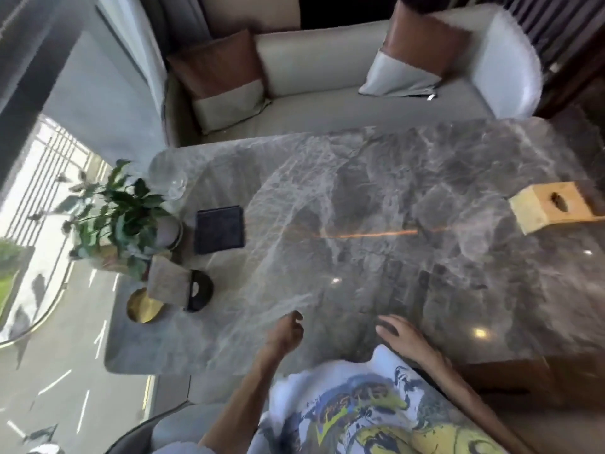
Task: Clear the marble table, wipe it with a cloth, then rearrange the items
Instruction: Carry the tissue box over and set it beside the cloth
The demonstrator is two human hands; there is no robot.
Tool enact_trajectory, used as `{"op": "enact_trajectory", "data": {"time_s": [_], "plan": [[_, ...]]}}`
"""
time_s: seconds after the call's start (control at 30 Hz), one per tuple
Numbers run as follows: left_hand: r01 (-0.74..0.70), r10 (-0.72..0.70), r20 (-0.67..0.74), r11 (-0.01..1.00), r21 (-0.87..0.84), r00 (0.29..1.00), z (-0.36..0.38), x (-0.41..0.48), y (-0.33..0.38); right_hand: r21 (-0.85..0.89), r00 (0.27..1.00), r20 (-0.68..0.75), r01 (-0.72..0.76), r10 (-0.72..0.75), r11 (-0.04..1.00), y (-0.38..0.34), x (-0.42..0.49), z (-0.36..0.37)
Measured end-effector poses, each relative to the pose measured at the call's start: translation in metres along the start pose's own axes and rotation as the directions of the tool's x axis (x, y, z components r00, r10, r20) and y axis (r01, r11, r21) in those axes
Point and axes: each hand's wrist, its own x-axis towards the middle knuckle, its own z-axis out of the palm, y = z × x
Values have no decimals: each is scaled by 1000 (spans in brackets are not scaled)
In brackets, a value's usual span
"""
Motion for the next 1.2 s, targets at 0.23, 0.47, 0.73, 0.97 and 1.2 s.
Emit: {"op": "enact_trajectory", "data": {"time_s": [0.23, 0.47, 0.73, 0.97, 1.2], "plan": [[-158, 177, -32, 936, 314, 984, 60, -18, 100, 179, 974, -133, -158, 183, 971, 113, -40, -61], [-194, 102, 213, 859, 473, 972, 72, 5, 122, 314, 941, -94, -283, 327, 906, 156, -58, -67], [-280, 165, 281, 853, 440, 945, 76, 37, 192, 544, 877, -174, -293, 447, 786, 192, -97, -92], [-259, 156, 287, 893, 369, 945, 106, 77, 294, 666, 839, -215, -248, 499, 704, 262, -71, -179], [-186, 144, 191, 956, 225, 971, 139, 125, 450, 797, 848, -294, -38, 442, 602, 321, 33, -320]]}}
